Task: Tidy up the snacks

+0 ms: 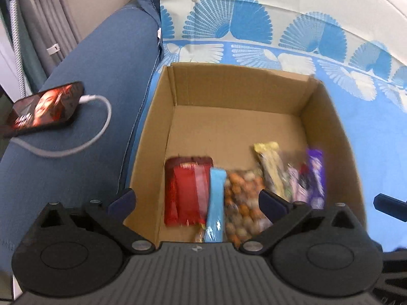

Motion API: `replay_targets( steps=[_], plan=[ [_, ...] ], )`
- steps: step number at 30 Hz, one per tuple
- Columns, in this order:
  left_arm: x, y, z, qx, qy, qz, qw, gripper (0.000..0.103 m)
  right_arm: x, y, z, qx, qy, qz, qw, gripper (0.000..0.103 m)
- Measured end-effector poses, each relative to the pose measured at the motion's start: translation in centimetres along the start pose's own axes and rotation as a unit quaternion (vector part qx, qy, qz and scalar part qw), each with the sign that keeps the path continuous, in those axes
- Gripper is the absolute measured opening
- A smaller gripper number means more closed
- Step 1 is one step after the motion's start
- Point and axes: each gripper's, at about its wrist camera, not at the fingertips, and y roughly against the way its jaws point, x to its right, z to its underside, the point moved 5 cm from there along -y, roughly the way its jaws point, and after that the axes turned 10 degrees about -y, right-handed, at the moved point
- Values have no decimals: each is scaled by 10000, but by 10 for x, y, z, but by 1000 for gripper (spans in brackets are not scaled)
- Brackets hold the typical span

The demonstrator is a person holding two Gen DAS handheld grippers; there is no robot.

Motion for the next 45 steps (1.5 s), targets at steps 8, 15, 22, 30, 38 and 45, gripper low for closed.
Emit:
replay_targets(
  steps=[8, 15, 22, 30, 38, 45],
  plan=[
    [22, 71, 52, 216, -92, -83, 9997, 103, -9, 67, 53, 294, 294, 236, 9989, 93],
    [30, 106, 86, 383, -82, -177, 9991, 103, -7, 109, 81, 572, 265, 356, 9974, 94],
    [35, 136, 110, 580, 166, -196, 9980, 103, -7, 141, 96, 902, 283, 347, 9949, 95],
    [36, 152, 126, 704, 192, -294, 9969, 103, -16, 164, 105, 1169, 453, 336, 9915, 97],
    [36, 158, 136, 777, 248, -459, 9956, 103, -19, 168, 106, 1255, 565, 338, 9899, 99],
    [41, 166, 142, 963, 53, -586, 9936, 103, -22, 167, 109, 1226, 599, 350, 9900, 100]
  ],
)
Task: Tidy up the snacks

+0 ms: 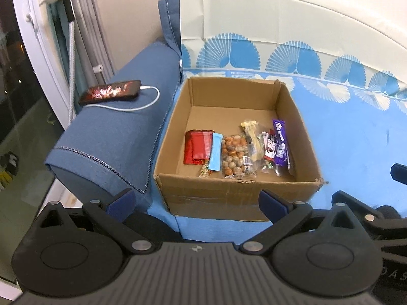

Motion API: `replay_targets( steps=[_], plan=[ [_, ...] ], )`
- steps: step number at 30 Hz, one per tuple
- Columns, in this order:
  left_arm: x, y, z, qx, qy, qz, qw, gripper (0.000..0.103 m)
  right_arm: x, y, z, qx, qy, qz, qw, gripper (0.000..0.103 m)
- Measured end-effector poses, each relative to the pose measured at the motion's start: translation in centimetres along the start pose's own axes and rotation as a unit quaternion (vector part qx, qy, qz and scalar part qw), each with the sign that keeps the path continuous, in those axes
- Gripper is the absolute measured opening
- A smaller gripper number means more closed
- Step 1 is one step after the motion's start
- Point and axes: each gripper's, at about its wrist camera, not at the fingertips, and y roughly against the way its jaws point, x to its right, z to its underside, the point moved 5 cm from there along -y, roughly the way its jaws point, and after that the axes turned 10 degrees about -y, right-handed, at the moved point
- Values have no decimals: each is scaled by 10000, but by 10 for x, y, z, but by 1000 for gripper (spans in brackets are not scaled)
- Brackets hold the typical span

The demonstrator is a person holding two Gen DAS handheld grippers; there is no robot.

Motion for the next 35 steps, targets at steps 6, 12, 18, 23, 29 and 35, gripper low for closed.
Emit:
replay_targets(
  steps=[6, 12, 18, 23, 29, 35],
  plan=[
    [0, -4, 2, -155, -4, -9, 9999, 103, -2, 0, 5, -35, 33, -40, 10000, 103],
    [0, -4, 3, -133, -55, -89, 9999, 103, -4, -1, 7, -62, 75, -85, 9999, 103],
    [1, -6, 3, -158, -57, -113, 9998, 103, -4, -3, 7, -80, 44, -82, 9999, 103],
    [1, -7, 4, -174, -101, -124, 9997, 103, -4, -3, 7, -87, 37, -86, 9999, 103],
    [2, -9, 4, -218, -105, -131, 9996, 103, -3, -4, 8, -92, 23, -94, 9999, 103],
    [1, -11, 5, -255, -88, -219, 9994, 103, -4, -6, 9, -88, 8, -158, 9998, 103]
  ],
)
